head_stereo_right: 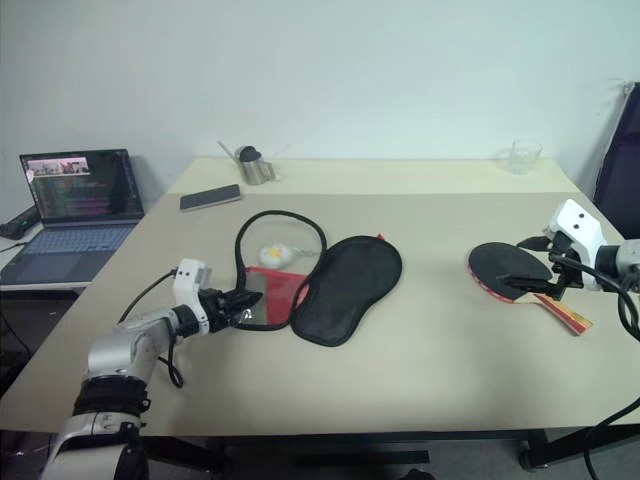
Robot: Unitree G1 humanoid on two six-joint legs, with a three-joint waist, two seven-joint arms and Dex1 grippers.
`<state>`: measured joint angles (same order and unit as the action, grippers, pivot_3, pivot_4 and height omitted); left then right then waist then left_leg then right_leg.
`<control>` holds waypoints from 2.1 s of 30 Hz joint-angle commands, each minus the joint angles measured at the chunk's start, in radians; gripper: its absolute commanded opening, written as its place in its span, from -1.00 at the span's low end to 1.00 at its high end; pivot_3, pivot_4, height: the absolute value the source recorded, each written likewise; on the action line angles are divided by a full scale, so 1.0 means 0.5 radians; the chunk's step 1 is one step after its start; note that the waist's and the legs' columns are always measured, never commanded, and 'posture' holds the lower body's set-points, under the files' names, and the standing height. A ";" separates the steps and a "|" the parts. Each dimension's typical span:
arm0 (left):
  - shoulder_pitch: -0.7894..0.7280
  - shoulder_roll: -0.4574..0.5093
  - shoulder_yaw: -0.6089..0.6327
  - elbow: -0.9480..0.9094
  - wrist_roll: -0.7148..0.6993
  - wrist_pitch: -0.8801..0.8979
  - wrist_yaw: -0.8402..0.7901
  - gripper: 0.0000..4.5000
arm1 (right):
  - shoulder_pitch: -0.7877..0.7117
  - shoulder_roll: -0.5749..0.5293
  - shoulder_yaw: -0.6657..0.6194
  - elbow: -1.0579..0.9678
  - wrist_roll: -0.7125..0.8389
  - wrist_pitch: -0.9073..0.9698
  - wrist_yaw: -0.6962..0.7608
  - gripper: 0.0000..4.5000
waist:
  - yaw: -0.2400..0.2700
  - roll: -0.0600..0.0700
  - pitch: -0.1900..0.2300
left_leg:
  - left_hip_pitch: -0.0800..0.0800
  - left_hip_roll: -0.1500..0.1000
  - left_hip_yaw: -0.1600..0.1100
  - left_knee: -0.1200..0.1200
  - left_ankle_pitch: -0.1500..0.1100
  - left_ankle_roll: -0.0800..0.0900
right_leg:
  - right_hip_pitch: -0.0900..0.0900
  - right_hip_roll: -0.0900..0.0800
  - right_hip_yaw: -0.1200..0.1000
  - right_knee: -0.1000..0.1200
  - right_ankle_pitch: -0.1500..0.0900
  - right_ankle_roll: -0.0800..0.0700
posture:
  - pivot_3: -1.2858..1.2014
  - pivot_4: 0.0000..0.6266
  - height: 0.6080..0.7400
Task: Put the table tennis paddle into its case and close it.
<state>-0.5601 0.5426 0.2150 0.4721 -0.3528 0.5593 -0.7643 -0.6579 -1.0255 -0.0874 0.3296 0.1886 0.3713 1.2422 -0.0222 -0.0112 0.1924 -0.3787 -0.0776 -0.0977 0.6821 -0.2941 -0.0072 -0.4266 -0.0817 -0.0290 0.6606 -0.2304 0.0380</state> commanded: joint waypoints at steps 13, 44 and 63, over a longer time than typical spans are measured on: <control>0.000 -0.289 0.054 -0.254 -0.092 -0.022 0.286 -0.99 | 0.001 -0.086 -0.074 -0.095 0.047 0.012 0.003 1.00 | 0.010 0.000 0.000 | 0.000 0.000 0.002 0.000 0.000 0.000 | 0.000 0.000 0.002 0.000 0.000 0.000 | 0.03 -0.52 1.00; -0.569 -0.381 -0.192 0.581 0.181 -0.387 0.110 -0.99 | 0.008 -0.032 -0.056 -0.112 0.046 0.001 -0.025 1.00 | 0.041 -0.001 0.000 | 0.000 0.000 0.003 0.000 0.000 0.000 | 0.000 0.001 0.002 -0.002 0.000 0.001 | 0.03 -0.52 1.00; -0.340 -0.071 -0.133 0.113 0.175 -0.220 0.045 0.99 | -0.083 -0.026 0.042 0.075 -0.164 0.163 -0.261 1.00 | 0.034 -0.001 -0.001 | 0.001 0.001 0.004 0.000 0.000 0.000 | 0.000 0.002 0.004 -0.002 0.000 0.000 | 0.03 -0.52 1.00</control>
<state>-0.7326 0.4610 0.1191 0.5879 -0.2625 0.4532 -0.7173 -0.6646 -1.0177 -0.0666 0.3344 0.1495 0.4259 1.1736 -0.0054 -0.0119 0.1922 -0.3783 -0.0772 -0.0957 0.6821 -0.2940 -0.0074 -0.4268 -0.0808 -0.0264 0.6599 -0.2302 0.0382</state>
